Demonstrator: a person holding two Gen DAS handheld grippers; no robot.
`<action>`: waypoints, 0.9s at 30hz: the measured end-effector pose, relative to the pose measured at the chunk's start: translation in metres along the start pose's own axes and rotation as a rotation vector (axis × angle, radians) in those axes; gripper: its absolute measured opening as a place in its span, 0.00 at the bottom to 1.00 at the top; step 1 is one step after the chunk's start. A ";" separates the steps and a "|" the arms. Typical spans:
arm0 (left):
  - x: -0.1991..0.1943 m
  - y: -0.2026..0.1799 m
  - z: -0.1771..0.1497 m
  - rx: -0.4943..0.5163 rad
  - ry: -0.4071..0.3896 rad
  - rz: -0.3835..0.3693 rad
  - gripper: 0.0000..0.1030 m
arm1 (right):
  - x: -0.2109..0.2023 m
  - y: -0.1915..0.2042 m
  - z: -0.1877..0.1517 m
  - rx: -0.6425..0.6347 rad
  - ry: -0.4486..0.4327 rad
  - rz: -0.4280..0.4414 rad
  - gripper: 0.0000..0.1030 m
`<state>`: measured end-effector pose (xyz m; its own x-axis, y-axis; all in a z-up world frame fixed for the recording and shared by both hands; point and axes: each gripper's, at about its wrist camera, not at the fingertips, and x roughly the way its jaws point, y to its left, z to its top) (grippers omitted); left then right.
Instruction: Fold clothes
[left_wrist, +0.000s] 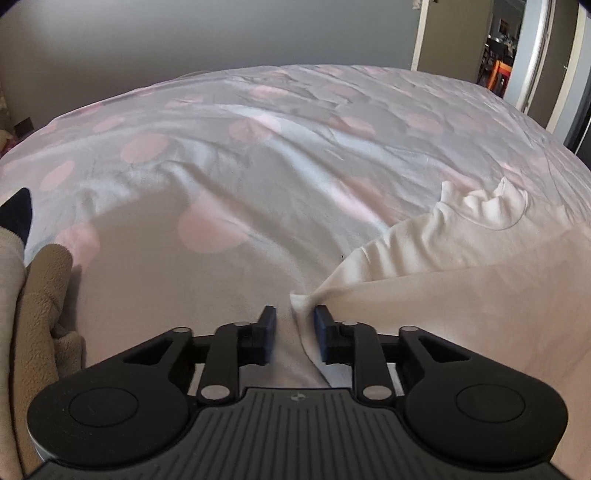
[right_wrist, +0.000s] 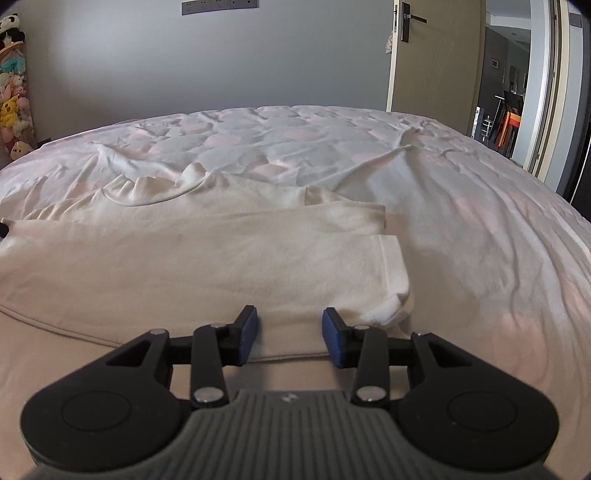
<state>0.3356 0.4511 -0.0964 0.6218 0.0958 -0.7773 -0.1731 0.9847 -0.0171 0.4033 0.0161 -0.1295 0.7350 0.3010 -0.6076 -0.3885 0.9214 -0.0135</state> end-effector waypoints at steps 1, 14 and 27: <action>-0.010 -0.001 -0.002 -0.003 -0.018 0.007 0.25 | -0.002 0.000 0.000 0.005 -0.007 -0.001 0.41; -0.034 -0.058 -0.072 0.130 0.009 -0.037 0.04 | -0.014 0.001 -0.001 0.004 0.008 -0.012 0.21; -0.100 -0.070 -0.103 0.018 -0.018 0.011 0.13 | -0.034 -0.014 0.002 0.098 0.010 0.059 0.27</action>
<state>0.2068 0.3580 -0.0824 0.6336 0.1096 -0.7659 -0.1668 0.9860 0.0031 0.3847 -0.0066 -0.1066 0.7064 0.3533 -0.6133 -0.3743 0.9219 0.1000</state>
